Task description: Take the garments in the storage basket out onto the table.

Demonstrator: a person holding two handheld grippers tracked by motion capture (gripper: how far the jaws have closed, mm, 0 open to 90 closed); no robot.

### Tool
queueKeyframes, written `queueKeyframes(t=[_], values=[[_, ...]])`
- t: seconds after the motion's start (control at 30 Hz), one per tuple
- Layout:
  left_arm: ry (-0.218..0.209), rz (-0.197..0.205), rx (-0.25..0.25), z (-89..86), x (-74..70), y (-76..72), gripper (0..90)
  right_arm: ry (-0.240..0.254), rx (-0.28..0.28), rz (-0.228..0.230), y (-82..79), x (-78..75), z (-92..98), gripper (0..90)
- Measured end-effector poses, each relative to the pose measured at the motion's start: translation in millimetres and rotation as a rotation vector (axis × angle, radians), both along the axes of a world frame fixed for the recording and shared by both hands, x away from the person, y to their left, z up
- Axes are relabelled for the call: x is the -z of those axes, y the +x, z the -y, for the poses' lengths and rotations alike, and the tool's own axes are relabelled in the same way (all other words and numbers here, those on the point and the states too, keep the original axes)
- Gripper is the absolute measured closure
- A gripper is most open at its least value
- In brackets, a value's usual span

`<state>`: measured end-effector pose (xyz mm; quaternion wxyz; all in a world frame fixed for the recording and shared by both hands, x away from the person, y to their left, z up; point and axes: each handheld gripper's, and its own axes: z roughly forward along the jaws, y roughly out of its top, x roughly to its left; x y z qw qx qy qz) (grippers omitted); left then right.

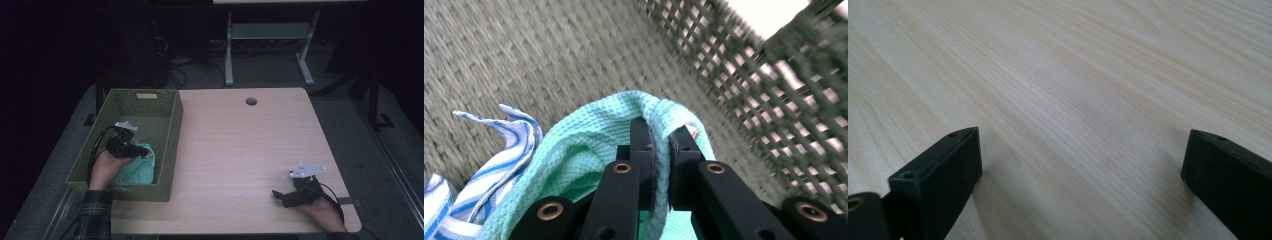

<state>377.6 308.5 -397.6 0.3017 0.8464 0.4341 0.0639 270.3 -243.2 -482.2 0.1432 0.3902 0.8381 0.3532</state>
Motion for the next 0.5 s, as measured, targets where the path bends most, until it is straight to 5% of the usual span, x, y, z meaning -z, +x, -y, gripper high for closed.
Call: queueKeyframes(t=[0.07,0.5], values=[[-0.039,0.027,0.004,-2.5,-4.8,-1.4,84.2,0.000,0.000,0.000,0.0,0.0,0.0,2.2],[-0.100,0.125,0.001,-2.7,-20.6,-6.8,84.8,-0.001,0.000,0.000,0.1,0.0,0.1,2.2]])
